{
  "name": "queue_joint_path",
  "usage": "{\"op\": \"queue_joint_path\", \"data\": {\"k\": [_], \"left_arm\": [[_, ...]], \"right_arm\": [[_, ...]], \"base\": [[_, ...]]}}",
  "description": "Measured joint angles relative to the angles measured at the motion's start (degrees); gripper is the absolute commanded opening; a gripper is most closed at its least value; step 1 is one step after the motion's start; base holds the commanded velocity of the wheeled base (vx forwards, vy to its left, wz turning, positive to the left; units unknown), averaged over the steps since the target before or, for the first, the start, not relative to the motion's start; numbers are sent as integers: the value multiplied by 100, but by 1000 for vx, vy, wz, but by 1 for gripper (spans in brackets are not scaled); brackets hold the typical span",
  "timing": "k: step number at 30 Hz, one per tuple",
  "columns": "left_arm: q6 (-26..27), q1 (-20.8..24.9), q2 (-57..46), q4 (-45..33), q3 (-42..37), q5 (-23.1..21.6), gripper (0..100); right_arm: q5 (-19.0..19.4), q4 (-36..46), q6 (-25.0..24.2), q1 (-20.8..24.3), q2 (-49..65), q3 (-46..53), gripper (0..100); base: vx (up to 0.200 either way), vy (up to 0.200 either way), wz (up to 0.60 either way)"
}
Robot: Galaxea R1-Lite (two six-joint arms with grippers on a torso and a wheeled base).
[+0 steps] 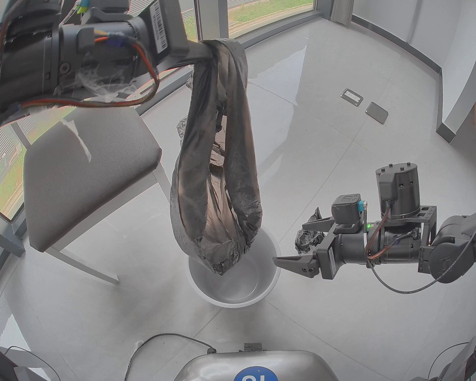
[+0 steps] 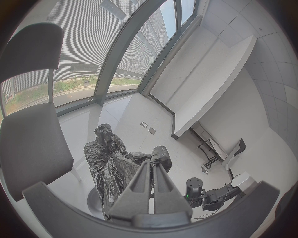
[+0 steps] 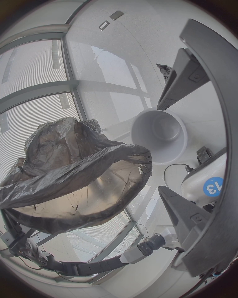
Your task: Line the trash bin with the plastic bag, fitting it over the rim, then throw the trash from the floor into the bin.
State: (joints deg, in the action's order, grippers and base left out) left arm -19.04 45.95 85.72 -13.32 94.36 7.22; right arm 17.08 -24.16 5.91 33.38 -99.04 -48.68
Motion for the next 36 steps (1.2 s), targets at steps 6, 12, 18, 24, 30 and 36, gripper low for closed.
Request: {"op": "queue_joint_path", "data": {"k": [6,12,18,24,30,36], "left_arm": [[-9,0,71,-20,173,20,0],[-41,24,104,-11,234,22,0],[-57,61,116,-6,339,24,0],[-138,105,115,-5,432,24,0],[-156,179,112,6,464,22,0],[-160,201,121,44,484,24,0]], "right_arm": [[-4,-294,-34,5,-378,-344,100],[-20,-369,-160,5,-747,-844,100],[-99,-630,-173,5,-1106,-1246,100],[-123,-753,-219,30,-1436,-1640,100],[-336,-796,-411,184,-1734,-2037,100],[-351,-1128,-408,240,-1941,-2133,0]], "base": [[0,0,0],[0,0,0],[0,0,0],[0,0,0],[0,0,0],[0,0,0]]}}
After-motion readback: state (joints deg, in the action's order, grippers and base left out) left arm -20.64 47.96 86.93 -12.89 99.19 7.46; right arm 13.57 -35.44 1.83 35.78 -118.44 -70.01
